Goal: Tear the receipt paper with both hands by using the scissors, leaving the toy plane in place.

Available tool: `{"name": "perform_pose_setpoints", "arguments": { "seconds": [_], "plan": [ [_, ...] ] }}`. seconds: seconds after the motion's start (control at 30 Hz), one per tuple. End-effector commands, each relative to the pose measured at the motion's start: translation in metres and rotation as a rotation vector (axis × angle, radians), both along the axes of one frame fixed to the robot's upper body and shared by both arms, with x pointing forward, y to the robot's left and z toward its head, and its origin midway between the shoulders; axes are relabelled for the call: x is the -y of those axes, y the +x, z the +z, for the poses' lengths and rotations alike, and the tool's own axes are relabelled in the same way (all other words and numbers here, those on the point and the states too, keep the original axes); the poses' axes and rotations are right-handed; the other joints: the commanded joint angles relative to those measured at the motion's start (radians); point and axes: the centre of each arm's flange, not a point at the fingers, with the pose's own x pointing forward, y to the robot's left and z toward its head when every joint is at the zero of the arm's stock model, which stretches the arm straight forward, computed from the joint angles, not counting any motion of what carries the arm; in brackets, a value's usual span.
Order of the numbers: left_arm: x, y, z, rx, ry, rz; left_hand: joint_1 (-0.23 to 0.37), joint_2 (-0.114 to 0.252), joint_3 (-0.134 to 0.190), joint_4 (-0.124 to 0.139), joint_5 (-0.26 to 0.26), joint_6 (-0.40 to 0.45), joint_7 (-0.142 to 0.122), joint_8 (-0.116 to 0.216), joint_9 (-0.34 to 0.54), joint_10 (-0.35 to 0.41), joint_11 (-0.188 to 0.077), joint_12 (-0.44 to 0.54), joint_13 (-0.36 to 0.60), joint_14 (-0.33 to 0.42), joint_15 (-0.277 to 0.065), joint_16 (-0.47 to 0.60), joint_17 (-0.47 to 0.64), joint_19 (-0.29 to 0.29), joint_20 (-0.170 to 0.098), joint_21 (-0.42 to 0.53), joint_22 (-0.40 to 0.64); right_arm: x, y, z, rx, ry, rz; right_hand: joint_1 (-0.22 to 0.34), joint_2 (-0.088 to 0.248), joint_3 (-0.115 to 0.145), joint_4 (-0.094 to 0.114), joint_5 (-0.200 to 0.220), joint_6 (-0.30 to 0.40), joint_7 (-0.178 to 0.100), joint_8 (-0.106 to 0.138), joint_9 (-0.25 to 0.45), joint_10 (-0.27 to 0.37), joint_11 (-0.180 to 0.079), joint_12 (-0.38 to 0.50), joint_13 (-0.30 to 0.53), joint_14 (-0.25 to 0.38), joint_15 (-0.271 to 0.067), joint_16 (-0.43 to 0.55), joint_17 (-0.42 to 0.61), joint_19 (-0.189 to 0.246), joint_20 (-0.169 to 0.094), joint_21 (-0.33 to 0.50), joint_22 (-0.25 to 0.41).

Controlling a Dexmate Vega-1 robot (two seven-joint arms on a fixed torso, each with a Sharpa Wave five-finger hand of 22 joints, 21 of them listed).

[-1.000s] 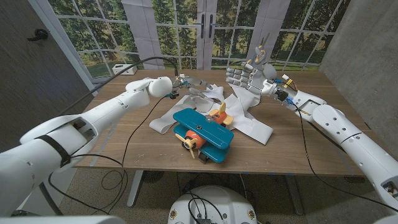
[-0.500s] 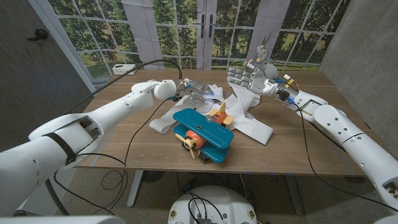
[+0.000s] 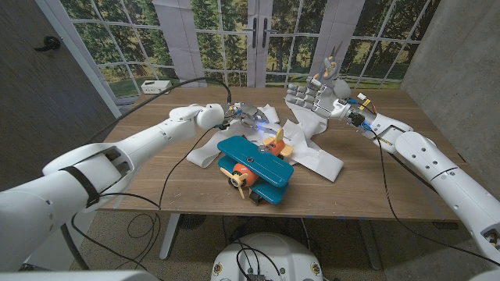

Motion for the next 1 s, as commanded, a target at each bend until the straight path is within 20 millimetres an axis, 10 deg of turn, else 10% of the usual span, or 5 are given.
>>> {"name": "perform_pose_setpoints", "arguments": {
  "seconds": [0.03, 0.4, 0.57, 0.73, 1.0],
  "plan": [
    [0.001, -0.001, -0.013, 0.043, -0.023, -0.012, 0.066, 0.021, -0.01, 0.006, -0.01, 0.045, 0.004, 0.022, 0.013, 0.084, -0.014, 0.047, 0.044, 0.132, -0.183, 0.072, 0.027, 0.09, -0.075, 0.051, 0.012, 0.002, 0.0, 0.0, 0.001, 0.011, -0.006, 0.006, 0.006, -0.01, 0.003, -0.002, 0.086, 0.084, -0.002, 0.0, -0.004, 0.002, 0.001, -0.001, -0.001, 0.0, 0.002, 0.003, 0.005, 0.005, 0.0, 0.005],
    [-0.003, -0.003, -0.016, 0.055, -0.086, -0.038, 0.164, 0.076, -0.034, 0.046, -0.019, 0.231, 0.026, 0.083, 0.058, 0.198, -0.024, 0.178, 0.216, 0.383, -0.189, 0.127, 0.065, 0.279, -0.227, 0.259, 0.046, 0.001, -0.003, -0.001, 0.003, 0.011, -0.01, 0.007, 0.008, -0.013, 0.004, -0.002, 0.089, 0.084, 0.001, 0.005, -0.003, 0.002, 0.001, -0.001, 0.001, -0.001, 0.003, 0.003, 0.005, 0.002, 0.0, 0.005],
    [-0.009, -0.006, -0.012, 0.075, -0.147, -0.047, 0.138, 0.088, -0.017, 0.077, -0.019, 0.246, 0.026, 0.084, 0.064, 0.212, -0.025, 0.195, 0.239, 0.419, -0.185, 0.119, 0.067, 0.27, -0.228, 0.283, 0.047, 0.001, -0.006, -0.001, 0.006, 0.011, -0.014, 0.006, 0.009, -0.015, 0.005, -0.002, 0.089, 0.083, 0.002, 0.008, -0.003, 0.002, 0.001, -0.001, 0.001, -0.001, 0.003, 0.003, 0.005, 0.002, 0.0, 0.005],
    [-0.018, -0.007, -0.003, 0.073, -0.217, -0.018, 0.081, 0.104, 0.08, 0.192, -0.002, 0.108, 0.004, 0.027, 0.104, 0.167, -0.027, 0.19, 0.291, 0.448, -0.179, 0.088, 0.085, 0.193, -0.205, 0.341, 0.063, 0.001, -0.007, -0.002, 0.009, 0.011, -0.016, 0.007, 0.011, -0.015, 0.005, -0.002, 0.088, 0.083, 0.001, 0.008, -0.002, 0.001, 0.002, -0.001, 0.001, 0.0, 0.003, 0.003, 0.005, 0.001, 0.0, 0.005],
    [-0.034, -0.006, 0.009, 0.059, -0.416, -0.046, 0.084, 0.102, 0.159, 0.231, 0.001, 0.105, 0.027, 0.026, 0.151, 0.155, -0.028, 0.224, 0.354, 0.504, -0.18, 0.113, 0.145, 0.11, -0.208, 0.406, 0.102, -0.002, -0.008, -0.002, 0.012, 0.008, -0.017, 0.008, 0.014, -0.02, 0.006, -0.003, 0.091, 0.084, -0.004, 0.002, -0.001, 0.001, 0.002, 0.0, 0.002, 0.001, 0.004, 0.003, 0.005, 0.001, 0.0, 0.005]
  ]
}}
